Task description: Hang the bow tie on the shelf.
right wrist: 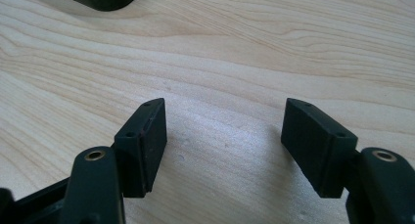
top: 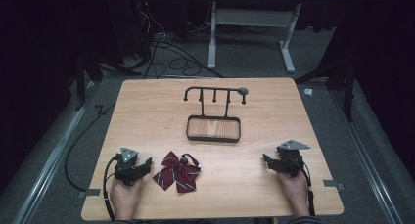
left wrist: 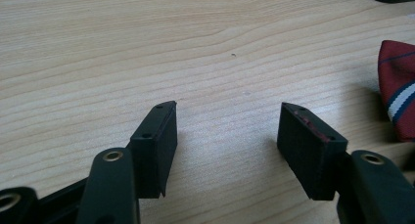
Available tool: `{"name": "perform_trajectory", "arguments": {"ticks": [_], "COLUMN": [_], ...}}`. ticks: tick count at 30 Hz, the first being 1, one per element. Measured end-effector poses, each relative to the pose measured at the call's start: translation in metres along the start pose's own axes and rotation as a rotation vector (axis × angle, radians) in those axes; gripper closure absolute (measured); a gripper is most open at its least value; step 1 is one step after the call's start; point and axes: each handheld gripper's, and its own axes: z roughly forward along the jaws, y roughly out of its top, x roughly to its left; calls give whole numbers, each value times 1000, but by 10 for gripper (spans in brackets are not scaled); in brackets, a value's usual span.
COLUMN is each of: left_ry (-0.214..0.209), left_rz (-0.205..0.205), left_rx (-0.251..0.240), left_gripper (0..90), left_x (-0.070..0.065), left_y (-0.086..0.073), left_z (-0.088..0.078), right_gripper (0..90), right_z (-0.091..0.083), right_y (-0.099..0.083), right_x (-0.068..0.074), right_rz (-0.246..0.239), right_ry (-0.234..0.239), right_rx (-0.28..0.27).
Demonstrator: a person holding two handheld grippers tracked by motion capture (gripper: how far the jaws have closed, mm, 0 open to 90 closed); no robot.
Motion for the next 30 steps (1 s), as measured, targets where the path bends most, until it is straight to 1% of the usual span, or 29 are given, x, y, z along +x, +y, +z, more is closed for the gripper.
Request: {"name": "perform_trajectory", "arguments": {"ticks": [5,8,11,15,18,30], "left_ry": [-4,-3,-3,-4,-3,-6], "left_rz": [1,0,1,-1,-1,1], "left_rx": [0,0,0,-1,-1,0], "left_gripper": [393,392,391,397,396,392], "left_x": [0,0,0,0,0,0], "left_y": [0,0,0,0,0,0], "left_z": [0,0,0,0,0,0], "right_gripper": [354,359,358,350,344,343], "right_z": [1,1,2,2,1,1], "right_y": [0,1,2,2,1,1], "right_x": [0,0,0,0,1,1], "right_rz": [5,19,19,11,0,-5], "right_ry": [-7,-18,-20,-16,-2,6], "right_rx": [-2,-1,-1,1,1,1]}}
